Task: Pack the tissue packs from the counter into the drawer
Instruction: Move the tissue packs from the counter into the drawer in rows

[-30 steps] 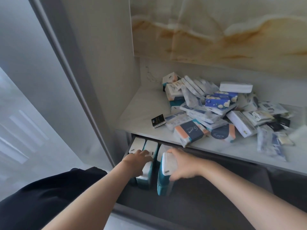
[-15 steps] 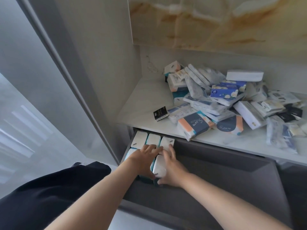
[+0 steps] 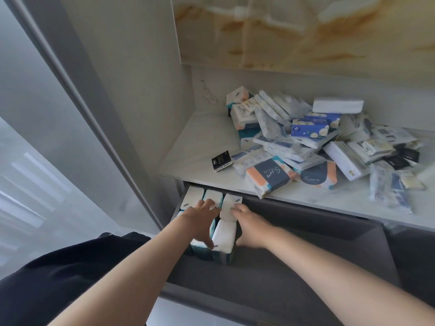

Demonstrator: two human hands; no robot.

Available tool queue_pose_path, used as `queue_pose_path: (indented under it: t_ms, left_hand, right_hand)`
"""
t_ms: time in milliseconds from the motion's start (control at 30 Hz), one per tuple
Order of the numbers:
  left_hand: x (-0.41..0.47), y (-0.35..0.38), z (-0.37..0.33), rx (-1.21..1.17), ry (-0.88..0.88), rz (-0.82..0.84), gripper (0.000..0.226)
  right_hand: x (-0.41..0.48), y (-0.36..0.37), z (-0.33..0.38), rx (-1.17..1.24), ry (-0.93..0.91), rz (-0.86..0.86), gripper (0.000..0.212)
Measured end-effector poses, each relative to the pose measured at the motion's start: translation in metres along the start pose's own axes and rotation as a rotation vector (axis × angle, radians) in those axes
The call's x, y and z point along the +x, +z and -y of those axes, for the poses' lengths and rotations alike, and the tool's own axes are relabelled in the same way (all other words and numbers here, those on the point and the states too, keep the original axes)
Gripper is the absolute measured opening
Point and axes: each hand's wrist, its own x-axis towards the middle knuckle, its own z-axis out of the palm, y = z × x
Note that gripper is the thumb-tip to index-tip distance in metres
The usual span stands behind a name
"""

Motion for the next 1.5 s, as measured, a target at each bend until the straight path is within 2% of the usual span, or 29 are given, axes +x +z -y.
queue_pose_path:
  t_ms: [67, 167, 267, 300, 333, 433, 500, 633, 700, 800, 867, 933, 1033, 1100, 1233, 1300, 1333, 1433, 1500]
  left_hand:
    - [0.006, -0.024, 0.004, -0.135, -0.012, -0.055, 0.099]
    - [0.013, -0.068, 0.008, -0.355, -0.038, -0.306, 0.067]
    - [0.019, -0.100, 0.011, -0.451, -0.046, -0.480, 0.052]
    - [0.022, -0.106, 0.011, -0.446, -0.041, -0.503, 0.050]
    - [0.025, -0.109, 0.012, -0.434, -0.035, -0.516, 0.050]
    - [0.037, -0.110, 0.015, -0.406, -0.030, -0.518, 0.055]
    - [0.046, -0.109, 0.017, -0.409, -0.034, -0.519, 0.059]
    - [0.064, -0.117, 0.028, -0.456, -0.041, -0.550, 0.060]
    - [0.074, -0.122, 0.034, -0.501, -0.055, -0.571, 0.059]
    - [0.091, -0.131, 0.041, -0.603, -0.075, -0.593, 0.054]
    - [0.104, -0.134, 0.045, -0.641, -0.065, -0.596, 0.052]
    - [0.116, -0.136, 0.050, -0.642, -0.063, -0.592, 0.053]
    - [0.133, -0.138, 0.056, -0.665, -0.075, -0.538, 0.058]
    - [0.143, -0.138, 0.060, -0.698, -0.085, -0.503, 0.061]
    - [0.154, -0.141, 0.065, -0.769, -0.100, -0.436, 0.065]
    - [0.154, -0.142, 0.068, -0.834, -0.099, -0.425, 0.056]
    - [0.152, -0.142, 0.071, -0.853, -0.103, -0.436, 0.054]
    - [0.149, -0.136, 0.087, -0.900, -0.130, -0.469, 0.063]
    - [0.145, -0.128, 0.098, -0.927, -0.186, -0.494, 0.069]
  right_hand:
    - [-0.002, -0.024, 0.001, 0.003, -0.065, -0.062, 0.071]
    - [-0.009, -0.068, 0.001, 0.081, -0.120, -0.333, 0.033]
    - [-0.008, -0.105, -0.009, -0.072, -0.163, -0.633, 0.025]
    - [-0.004, -0.113, -0.016, -0.148, -0.146, -0.635, 0.029]
    - [0.001, -0.117, -0.024, -0.229, -0.090, -0.567, 0.037]
    - [0.018, -0.118, -0.036, -0.274, 0.120, -0.181, 0.074]
    - [0.031, -0.116, -0.031, -0.224, 0.142, -0.081, 0.079]
    - [0.056, -0.118, -0.013, -0.221, 0.132, -0.037, 0.077]
    - [0.066, -0.125, -0.009, -0.192, 0.098, -0.074, 0.068]
    - [0.075, -0.153, -0.002, -0.163, 0.037, -0.348, 0.052]
    - [0.083, -0.171, 0.002, -0.309, 0.018, -0.488, 0.042]
    - [0.096, -0.182, 0.003, -0.512, 0.063, -0.477, 0.037]
    - [0.119, -0.186, 0.001, -0.623, 0.254, -0.320, 0.041]
    - [0.130, -0.184, 0.001, -0.679, 0.305, -0.254, 0.034]
    - [0.144, -0.177, 0.003, -0.624, 0.271, -0.319, 0.019]
    - [0.150, -0.174, 0.005, -0.573, 0.189, -0.388, 0.023]
    - [0.155, -0.171, 0.003, -0.548, 0.133, -0.420, 0.031]
    - [0.161, -0.166, 0.003, -0.371, -0.038, -0.485, 0.061]
    - [0.162, -0.169, 0.007, -0.206, -0.107, -0.516, 0.066]
